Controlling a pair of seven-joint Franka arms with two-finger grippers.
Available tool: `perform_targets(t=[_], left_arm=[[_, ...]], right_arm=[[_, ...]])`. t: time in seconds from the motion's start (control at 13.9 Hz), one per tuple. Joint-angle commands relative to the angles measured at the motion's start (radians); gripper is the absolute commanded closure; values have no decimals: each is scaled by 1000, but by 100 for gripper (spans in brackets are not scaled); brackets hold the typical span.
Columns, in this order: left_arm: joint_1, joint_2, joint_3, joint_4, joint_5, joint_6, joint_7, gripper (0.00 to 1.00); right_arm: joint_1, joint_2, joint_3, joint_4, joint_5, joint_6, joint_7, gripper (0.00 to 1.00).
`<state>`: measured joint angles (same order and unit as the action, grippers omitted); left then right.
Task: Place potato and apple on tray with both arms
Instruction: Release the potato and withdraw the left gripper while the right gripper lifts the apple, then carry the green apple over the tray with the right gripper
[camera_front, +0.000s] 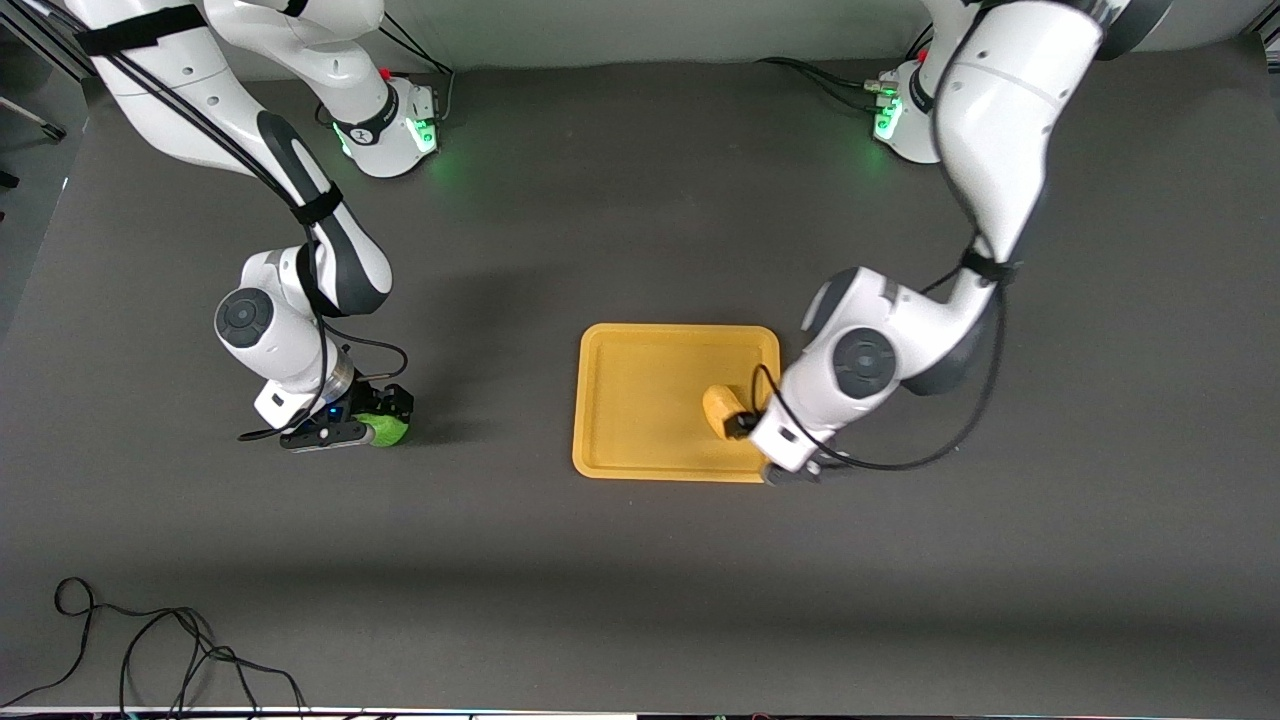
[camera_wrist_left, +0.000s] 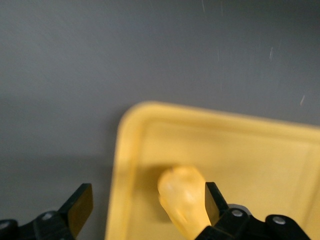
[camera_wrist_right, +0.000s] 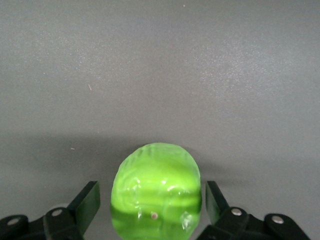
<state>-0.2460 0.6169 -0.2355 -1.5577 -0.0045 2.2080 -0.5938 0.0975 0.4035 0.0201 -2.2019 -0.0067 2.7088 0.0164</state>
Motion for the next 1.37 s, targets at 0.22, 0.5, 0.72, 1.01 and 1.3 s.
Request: perform_targets(t=[0.22, 0.5, 0.72, 1.01, 1.3], left_arm=[[243, -215, 7, 11, 24, -385, 348, 1], [370, -319, 8, 11, 29, -422, 513, 0], [412, -376, 10, 8, 29, -494, 591, 0], [413, -466, 10, -59, 43, -484, 603, 0], [413, -557, 10, -197, 52, -321, 635, 0]], right_arm=[[-2, -15, -3, 56, -1, -49, -32, 51], [-2, -170, -3, 167, -1, -402, -32, 51], [-1, -255, -6, 351, 2, -737, -27, 51], [48, -244, 6, 598, 10, -1020, 52, 51], [305, -175, 6, 715, 10, -1031, 423, 51]])
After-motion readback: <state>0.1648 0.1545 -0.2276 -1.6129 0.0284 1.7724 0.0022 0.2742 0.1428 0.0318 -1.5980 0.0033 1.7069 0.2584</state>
